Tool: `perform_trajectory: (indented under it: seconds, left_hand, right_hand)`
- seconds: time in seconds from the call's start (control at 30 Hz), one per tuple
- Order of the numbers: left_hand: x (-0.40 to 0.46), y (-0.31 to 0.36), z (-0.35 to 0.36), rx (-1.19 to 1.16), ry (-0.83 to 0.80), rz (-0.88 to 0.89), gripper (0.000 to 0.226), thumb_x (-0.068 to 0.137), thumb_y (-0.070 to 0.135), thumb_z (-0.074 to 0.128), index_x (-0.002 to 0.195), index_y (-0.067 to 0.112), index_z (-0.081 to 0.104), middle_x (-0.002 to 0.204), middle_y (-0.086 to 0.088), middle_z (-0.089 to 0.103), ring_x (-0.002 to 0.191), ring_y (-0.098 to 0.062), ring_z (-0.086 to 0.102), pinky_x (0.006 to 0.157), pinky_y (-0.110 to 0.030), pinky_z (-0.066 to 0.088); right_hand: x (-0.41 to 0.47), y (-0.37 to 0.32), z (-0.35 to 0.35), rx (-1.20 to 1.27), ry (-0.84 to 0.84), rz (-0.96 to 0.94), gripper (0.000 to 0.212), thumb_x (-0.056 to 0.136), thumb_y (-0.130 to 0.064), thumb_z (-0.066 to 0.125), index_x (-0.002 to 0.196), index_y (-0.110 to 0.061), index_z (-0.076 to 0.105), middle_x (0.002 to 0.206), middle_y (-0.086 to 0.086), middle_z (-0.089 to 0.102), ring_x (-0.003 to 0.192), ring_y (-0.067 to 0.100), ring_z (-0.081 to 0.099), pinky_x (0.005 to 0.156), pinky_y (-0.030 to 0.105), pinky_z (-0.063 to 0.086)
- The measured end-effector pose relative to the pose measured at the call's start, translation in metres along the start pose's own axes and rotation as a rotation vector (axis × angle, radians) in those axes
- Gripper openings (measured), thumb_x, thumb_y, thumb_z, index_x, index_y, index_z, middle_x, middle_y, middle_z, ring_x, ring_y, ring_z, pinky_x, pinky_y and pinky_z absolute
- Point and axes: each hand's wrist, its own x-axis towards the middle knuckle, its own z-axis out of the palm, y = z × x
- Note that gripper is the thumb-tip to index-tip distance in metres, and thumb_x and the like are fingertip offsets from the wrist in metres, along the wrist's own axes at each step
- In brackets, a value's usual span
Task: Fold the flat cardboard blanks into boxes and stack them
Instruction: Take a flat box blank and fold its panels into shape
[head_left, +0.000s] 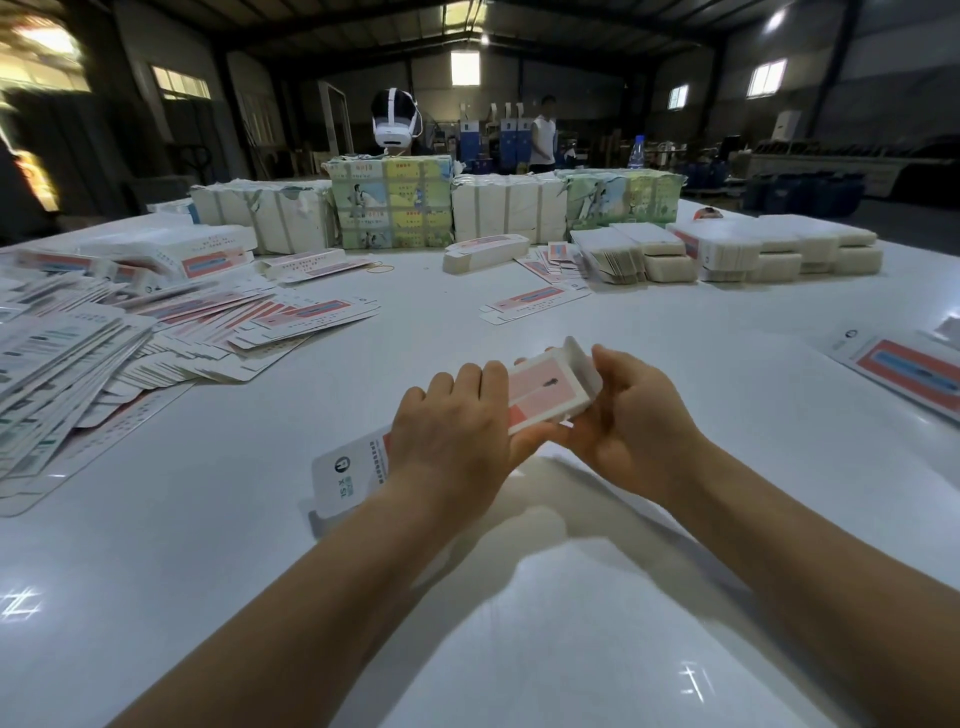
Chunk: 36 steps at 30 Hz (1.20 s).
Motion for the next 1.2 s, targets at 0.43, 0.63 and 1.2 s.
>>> perform_trajectory:
  seconds: [0.43, 0.63, 1.2]
  left_hand:
    - [0.000, -0.003, 0.011, 0.080, -0.090, 0.056, 0.084, 0.072, 0.071, -0.002, 0.122, 0.018, 0.040, 0.110, 0.000, 0.054, 0.096, -0.024, 0.053, 0.067, -0.031, 0.027]
    - [0.000, -0.003, 0.010, 0.042, -0.082, 0.066, 0.086, 0.072, 0.072, -0.001, 0.121, 0.017, 0.043, 0.110, -0.002, 0.055, 0.096, -0.024, 0.054, 0.069, -0.031, 0.030]
    - [-0.001, -0.002, -0.003, 0.008, -0.039, 0.081, 0.076, 0.082, 0.066, 0.022, 0.100, 0.005, 0.063, 0.078, -0.011, 0.063, 0.063, -0.029, 0.058, 0.053, -0.032, 0.040]
  right_hand:
    - [0.005, 0.011, -0.004, -0.517, 0.046, -0.126, 0.033, 0.100, -0.021, 0.044, 0.092, 0.003, 0.065, 0.088, 0.019, 0.064, 0.081, 0.025, 0.064, 0.077, 0.034, 0.056]
    - [0.001, 0.013, -0.005, -0.654, 0.062, -0.209, 0.032, 0.096, -0.010, 0.044, 0.081, -0.005, 0.071, 0.073, 0.008, 0.069, 0.068, 0.015, 0.068, 0.059, 0.024, 0.055]
    - [0.003, 0.005, 0.000, -0.106, 0.102, -0.018, 0.028, 0.099, -0.005, 0.037, 0.099, -0.009, 0.065, 0.085, 0.011, 0.071, 0.072, 0.022, 0.069, 0.060, 0.031, 0.059]
